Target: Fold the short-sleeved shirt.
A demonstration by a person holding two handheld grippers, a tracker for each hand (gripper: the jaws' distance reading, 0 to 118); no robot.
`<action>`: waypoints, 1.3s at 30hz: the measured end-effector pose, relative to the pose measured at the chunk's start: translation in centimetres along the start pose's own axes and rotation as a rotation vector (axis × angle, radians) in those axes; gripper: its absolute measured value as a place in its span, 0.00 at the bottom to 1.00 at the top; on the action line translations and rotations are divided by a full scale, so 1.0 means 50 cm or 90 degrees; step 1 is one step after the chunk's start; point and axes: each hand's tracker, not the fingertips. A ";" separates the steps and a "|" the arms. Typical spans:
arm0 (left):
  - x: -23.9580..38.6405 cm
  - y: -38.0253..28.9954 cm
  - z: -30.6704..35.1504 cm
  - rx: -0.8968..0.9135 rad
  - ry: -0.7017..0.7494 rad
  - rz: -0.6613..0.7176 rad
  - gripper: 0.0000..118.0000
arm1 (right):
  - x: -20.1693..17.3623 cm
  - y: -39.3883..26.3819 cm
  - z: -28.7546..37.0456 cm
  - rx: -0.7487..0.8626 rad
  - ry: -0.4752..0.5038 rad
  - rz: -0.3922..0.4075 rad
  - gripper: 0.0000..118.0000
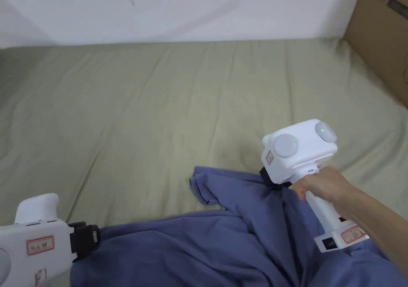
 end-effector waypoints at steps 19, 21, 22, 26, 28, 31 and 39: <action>0.022 0.096 0.222 0.129 0.016 -0.032 0.04 | 0.210 -0.041 0.453 0.231 0.155 -0.209 0.02; 0.031 0.110 0.266 0.158 0.029 -0.048 0.04 | 0.234 -0.067 0.516 0.267 0.149 -0.228 0.02; 0.036 0.116 0.290 0.176 0.037 -0.055 0.04 | 0.247 -0.082 0.550 0.285 0.152 -0.232 0.02; 0.045 0.133 0.371 0.218 0.029 -0.054 0.04 | 0.288 -0.141 0.666 0.341 0.140 -0.258 0.02; 0.053 0.142 0.409 0.242 0.041 -0.063 0.04 | 0.304 -0.165 0.716 0.359 0.121 -0.262 0.02; 0.063 0.161 0.458 0.270 0.034 -0.066 0.04 | 0.321 -0.197 0.779 0.394 0.131 -0.276 0.02; 0.078 0.229 0.548 0.330 0.040 -0.070 0.04 | 0.367 -0.228 0.890 0.458 0.136 -0.303 0.02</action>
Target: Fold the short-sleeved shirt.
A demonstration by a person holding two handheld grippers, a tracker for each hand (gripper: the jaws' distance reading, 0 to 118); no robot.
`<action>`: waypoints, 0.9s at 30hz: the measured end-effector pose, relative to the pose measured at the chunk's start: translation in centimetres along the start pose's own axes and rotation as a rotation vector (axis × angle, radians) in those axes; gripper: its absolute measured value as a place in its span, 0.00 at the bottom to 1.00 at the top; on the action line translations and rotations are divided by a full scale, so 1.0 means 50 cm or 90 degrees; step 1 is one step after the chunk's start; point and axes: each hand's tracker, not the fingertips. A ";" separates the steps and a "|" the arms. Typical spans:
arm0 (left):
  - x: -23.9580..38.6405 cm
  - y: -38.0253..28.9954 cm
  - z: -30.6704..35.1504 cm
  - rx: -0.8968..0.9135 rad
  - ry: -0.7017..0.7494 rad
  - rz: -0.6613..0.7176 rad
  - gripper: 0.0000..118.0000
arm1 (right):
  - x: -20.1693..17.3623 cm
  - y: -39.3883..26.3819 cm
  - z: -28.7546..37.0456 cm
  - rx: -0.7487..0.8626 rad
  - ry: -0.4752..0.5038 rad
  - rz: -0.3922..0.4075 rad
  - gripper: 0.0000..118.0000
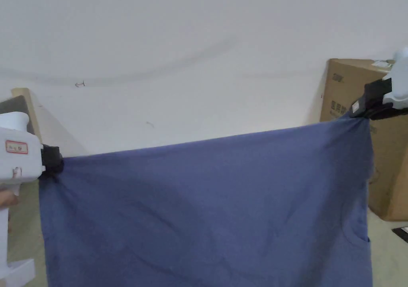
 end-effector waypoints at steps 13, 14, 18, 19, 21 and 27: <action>0.079 0.277 -0.062 0.071 0.026 -0.061 0.04 | -0.034 0.201 -0.044 0.054 -0.006 -0.033 0.02; 0.084 0.302 -0.068 0.080 0.022 -0.049 0.04 | -0.040 0.222 -0.047 0.063 -0.010 -0.036 0.02; 0.104 0.424 -0.100 0.111 0.016 -0.056 0.04 | -0.063 0.338 -0.048 0.097 -0.016 -0.034 0.02; 0.111 0.451 -0.104 0.129 0.023 -0.062 0.04 | -0.069 0.367 -0.046 0.115 -0.015 -0.043 0.02; 0.120 0.497 -0.118 0.138 0.022 -0.063 0.04 | -0.080 0.412 -0.042 0.131 -0.011 -0.042 0.02; 0.132 0.583 -0.175 0.173 0.033 -0.056 0.04 | -0.106 0.490 -0.063 0.164 -0.013 -0.034 0.02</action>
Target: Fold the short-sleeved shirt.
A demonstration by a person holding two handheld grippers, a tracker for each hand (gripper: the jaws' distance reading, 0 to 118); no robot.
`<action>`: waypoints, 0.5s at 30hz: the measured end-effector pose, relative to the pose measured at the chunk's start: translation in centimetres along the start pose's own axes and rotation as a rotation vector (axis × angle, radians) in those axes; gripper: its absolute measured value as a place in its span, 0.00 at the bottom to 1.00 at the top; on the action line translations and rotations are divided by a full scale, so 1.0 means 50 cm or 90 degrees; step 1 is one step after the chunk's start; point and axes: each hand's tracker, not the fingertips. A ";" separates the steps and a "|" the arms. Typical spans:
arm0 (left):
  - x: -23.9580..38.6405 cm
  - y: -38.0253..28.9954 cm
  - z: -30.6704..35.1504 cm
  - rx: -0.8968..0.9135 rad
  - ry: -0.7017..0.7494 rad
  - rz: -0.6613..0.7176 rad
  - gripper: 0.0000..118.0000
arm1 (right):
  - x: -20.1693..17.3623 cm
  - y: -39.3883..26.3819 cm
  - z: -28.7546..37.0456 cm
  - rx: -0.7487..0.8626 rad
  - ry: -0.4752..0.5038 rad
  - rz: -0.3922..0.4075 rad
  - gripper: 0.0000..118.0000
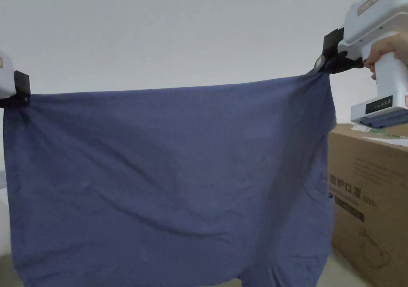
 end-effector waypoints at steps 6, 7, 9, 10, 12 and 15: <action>-0.002 -0.039 -0.092 -0.017 0.028 -0.019 0.04 | 0.000 -0.029 -0.100 -0.024 -0.011 0.025 0.02; -0.003 -0.059 -0.115 -0.035 0.034 -0.027 0.04 | 0.005 -0.043 -0.125 -0.039 -0.012 0.017 0.02; -0.004 -0.111 -0.156 -0.036 0.043 -0.015 0.04 | 0.016 -0.083 -0.178 -0.056 -0.011 0.027 0.02; -0.005 -0.146 -0.178 -0.038 0.046 -0.014 0.04 | 0.022 -0.117 -0.212 -0.082 -0.029 0.046 0.02; -0.008 -0.212 -0.233 -0.075 0.054 -0.019 0.04 | 0.039 -0.170 -0.281 -0.140 -0.049 0.074 0.02; -0.015 -0.342 -0.321 -0.151 0.071 -0.034 0.04 | 0.076 -0.277 -0.390 -0.198 -0.057 0.058 0.02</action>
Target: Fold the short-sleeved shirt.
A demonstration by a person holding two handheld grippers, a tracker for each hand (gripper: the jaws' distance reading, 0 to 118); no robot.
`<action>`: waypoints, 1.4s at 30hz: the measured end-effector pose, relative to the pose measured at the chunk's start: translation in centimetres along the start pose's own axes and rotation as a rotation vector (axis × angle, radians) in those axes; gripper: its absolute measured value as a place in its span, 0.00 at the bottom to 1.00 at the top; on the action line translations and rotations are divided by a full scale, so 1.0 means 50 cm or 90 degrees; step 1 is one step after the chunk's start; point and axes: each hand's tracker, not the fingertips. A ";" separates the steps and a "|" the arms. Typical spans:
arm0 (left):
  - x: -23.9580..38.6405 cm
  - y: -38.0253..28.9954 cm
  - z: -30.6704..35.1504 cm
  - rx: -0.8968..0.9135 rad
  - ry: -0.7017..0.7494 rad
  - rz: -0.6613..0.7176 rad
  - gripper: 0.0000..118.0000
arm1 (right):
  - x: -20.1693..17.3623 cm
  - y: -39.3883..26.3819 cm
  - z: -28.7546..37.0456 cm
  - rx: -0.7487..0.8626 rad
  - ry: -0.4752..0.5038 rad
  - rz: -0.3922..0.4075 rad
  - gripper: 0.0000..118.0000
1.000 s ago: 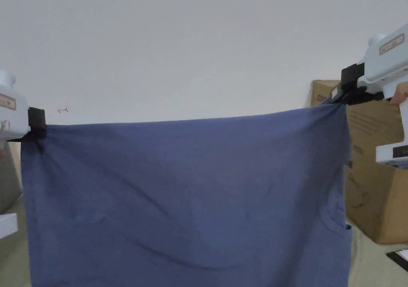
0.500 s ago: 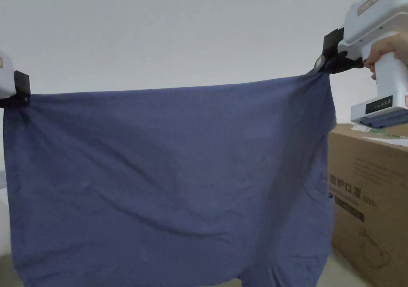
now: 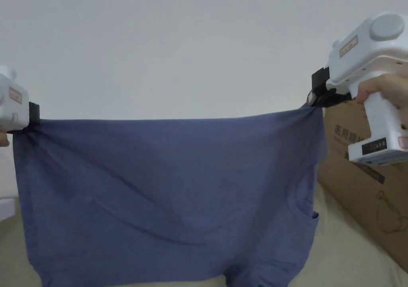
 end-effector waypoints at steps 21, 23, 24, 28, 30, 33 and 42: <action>-0.048 -0.549 -0.187 -0.290 -0.014 0.015 0.04 | 0.130 -0.537 -0.333 -0.259 0.026 -0.079 0.02; -0.053 -0.553 -0.136 -0.275 -0.022 0.005 0.04 | 0.136 -0.556 -0.285 -0.247 0.032 -0.093 0.02; -0.058 -0.556 -0.103 -0.271 -0.023 0.008 0.04 | 0.138 -0.571 -0.258 -0.238 0.043 -0.099 0.02; -0.083 -0.583 0.020 -0.261 -0.033 0.012 0.04 | 0.130 -0.637 -0.138 -0.225 0.063 -0.101 0.02; -0.094 -0.604 0.086 -0.258 -0.019 -0.008 0.04 | 0.126 -0.682 -0.071 -0.218 0.077 -0.097 0.02; -0.129 -0.661 0.192 -0.252 -0.003 0.009 0.04 | 0.122 -0.774 0.038 -0.193 0.066 -0.113 0.02; -0.218 -0.909 0.458 -0.336 -0.015 0.006 0.04 | 0.142 -1.091 0.301 -0.213 0.070 -0.145 0.02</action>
